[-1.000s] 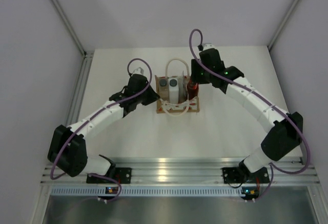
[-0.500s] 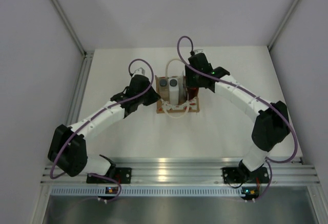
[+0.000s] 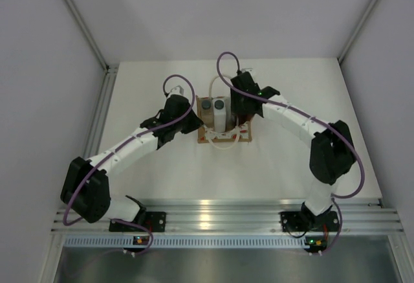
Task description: Take the personal care products out of the canvas bag
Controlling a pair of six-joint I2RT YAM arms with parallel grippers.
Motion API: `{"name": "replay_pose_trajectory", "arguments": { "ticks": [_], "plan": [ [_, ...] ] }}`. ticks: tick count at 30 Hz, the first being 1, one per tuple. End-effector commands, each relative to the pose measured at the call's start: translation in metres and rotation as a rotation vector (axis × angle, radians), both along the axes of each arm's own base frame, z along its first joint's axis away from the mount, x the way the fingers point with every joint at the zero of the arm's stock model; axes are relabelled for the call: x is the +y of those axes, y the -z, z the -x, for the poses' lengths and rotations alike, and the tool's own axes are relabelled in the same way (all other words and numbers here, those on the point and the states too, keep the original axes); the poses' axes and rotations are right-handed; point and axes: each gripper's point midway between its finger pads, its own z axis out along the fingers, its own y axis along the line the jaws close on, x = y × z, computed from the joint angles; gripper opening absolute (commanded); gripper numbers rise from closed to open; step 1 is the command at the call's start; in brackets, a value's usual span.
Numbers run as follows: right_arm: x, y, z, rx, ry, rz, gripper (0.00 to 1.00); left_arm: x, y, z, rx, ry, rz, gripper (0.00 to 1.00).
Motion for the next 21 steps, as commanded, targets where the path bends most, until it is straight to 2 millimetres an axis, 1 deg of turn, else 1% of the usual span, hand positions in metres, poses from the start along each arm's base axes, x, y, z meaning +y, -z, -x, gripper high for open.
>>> {"name": "replay_pose_trajectory", "arguments": {
  "ticks": [1, 4, 7, 8, 9, 10, 12, 13, 14, 15, 16, 17, 18, 19, 20, 21],
  "plan": [
    [0.001, 0.011, 0.003, 0.030, 0.015, 0.038, 0.55, -0.008, -0.009, -0.001, -0.028, 0.008, 0.037, 0.00],
    [0.001, 0.017, 0.001, 0.037, 0.021, 0.050, 0.56, -0.007, -0.011, 0.000, -0.032, 0.007, 0.039, 0.00],
    [0.000, 0.017, -0.004, 0.024, 0.034, 0.066, 0.52, -0.006, -0.010, 0.000, -0.031, 0.007, 0.038, 0.00],
    [-0.001, 0.017, -0.004, 0.021, 0.038, 0.070, 0.45, -0.006, -0.010, 0.000, -0.031, 0.007, 0.037, 0.00],
    [-0.002, 0.016, -0.006, 0.014, 0.044, 0.071, 0.40, -0.006, -0.011, 0.001, -0.033, 0.011, 0.039, 0.00],
    [-0.002, 0.015, -0.007, 0.006, 0.046, 0.073, 0.40, -0.006, -0.011, 0.001, -0.034, 0.010, 0.037, 0.00],
    [-0.001, 0.008, -0.010, -0.026, 0.045, 0.052, 0.32, -0.005, -0.010, 0.001, -0.035, 0.010, 0.032, 0.00],
    [-0.001, 0.010, -0.008, -0.028, 0.042, 0.052, 0.28, -0.005, -0.010, 0.001, -0.035, 0.010, 0.031, 0.00],
    [-0.001, 0.008, -0.009, -0.041, 0.040, 0.042, 0.19, -0.005, -0.010, 0.001, -0.038, 0.008, 0.030, 0.00],
    [0.002, -0.003, -0.011, -0.080, 0.036, 0.016, 0.14, -0.005, -0.011, 0.001, -0.039, 0.009, 0.030, 0.00],
    [0.000, -0.001, -0.010, -0.084, 0.036, 0.013, 0.09, -0.005, -0.010, 0.001, -0.038, 0.010, 0.030, 0.00],
    [0.001, -0.006, -0.010, -0.100, 0.036, 0.002, 0.00, -0.005, -0.010, 0.001, -0.037, 0.007, 0.032, 0.00],
    [0.001, -0.019, -0.012, -0.134, 0.038, -0.023, 0.00, -0.006, -0.011, 0.001, -0.036, 0.010, 0.032, 0.00],
    [0.001, -0.022, -0.011, -0.147, 0.036, -0.026, 0.00, -0.005, -0.011, 0.001, -0.039, 0.009, 0.034, 0.00],
    [0.000, -0.033, -0.011, -0.172, 0.029, -0.033, 0.00, -0.005, -0.011, 0.001, -0.040, 0.007, 0.033, 0.00],
    [-0.001, -0.039, -0.011, -0.187, 0.029, -0.035, 0.00, -0.005, -0.011, 0.001, -0.038, 0.005, 0.033, 0.00]
  ]
}}
